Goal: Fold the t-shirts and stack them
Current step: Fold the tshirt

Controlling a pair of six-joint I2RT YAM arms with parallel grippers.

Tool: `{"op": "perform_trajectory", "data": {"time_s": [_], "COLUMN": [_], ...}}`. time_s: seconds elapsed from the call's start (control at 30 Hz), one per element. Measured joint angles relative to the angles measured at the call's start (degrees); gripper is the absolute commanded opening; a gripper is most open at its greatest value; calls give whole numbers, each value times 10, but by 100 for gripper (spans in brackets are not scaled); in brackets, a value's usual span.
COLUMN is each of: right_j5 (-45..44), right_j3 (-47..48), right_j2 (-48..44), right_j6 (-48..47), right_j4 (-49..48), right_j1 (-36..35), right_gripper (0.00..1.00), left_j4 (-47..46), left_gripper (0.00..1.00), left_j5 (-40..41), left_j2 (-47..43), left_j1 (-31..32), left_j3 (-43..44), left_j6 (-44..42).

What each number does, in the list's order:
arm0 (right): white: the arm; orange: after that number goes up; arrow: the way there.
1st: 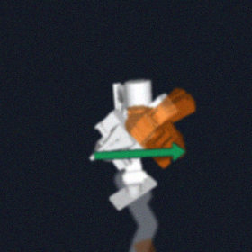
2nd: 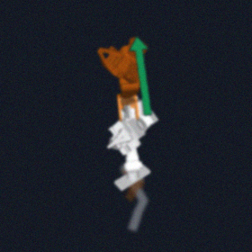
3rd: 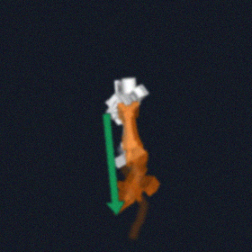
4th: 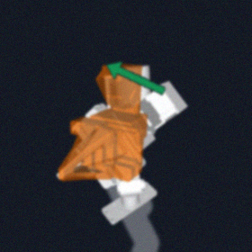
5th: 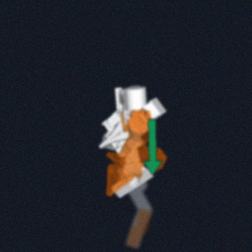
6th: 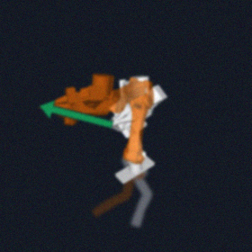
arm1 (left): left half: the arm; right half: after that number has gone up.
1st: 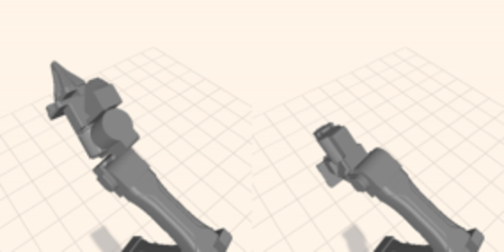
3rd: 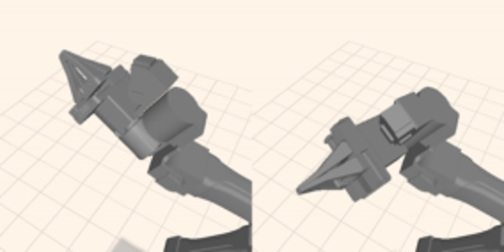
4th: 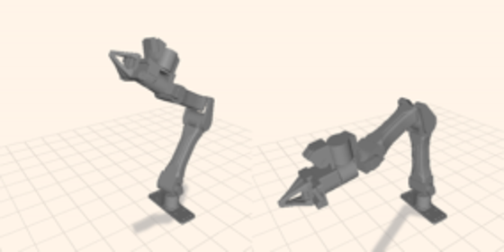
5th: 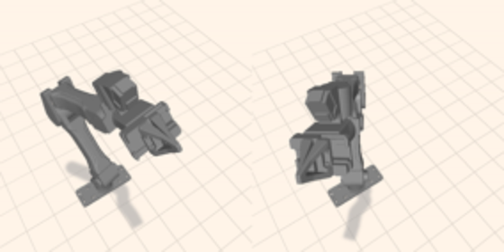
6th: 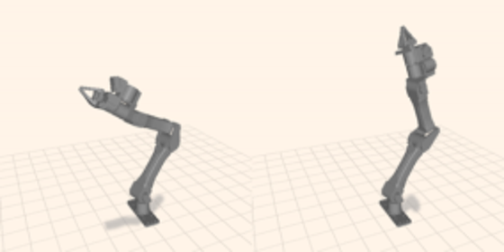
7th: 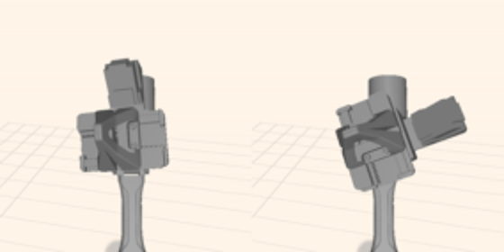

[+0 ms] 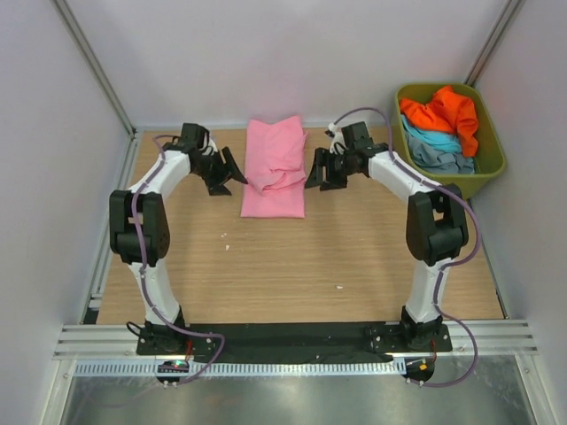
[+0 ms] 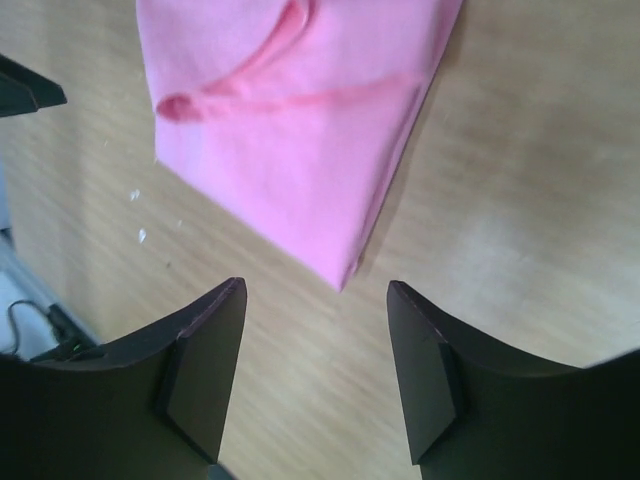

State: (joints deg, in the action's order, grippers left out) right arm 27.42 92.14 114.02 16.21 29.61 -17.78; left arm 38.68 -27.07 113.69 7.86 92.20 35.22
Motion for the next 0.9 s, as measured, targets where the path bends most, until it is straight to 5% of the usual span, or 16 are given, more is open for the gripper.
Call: {"op": "perform_trajectory", "data": {"time_s": [0.23,0.9], "right_j5": [64,118], "right_j3": [-137,-114], "right_j2": [-19,66], "right_j6": [53,133], "right_j4": [-6,-66], "right_j1": [-1,-10], "right_gripper": [60,59], "left_j4": [24,2], "left_gripper": [66,63], "left_j5": [-10,-47], "left_j2": [-13,57], "left_j1": [-10,-2], "left_j3": [-119,-99], "left_j6": [3,36]}}
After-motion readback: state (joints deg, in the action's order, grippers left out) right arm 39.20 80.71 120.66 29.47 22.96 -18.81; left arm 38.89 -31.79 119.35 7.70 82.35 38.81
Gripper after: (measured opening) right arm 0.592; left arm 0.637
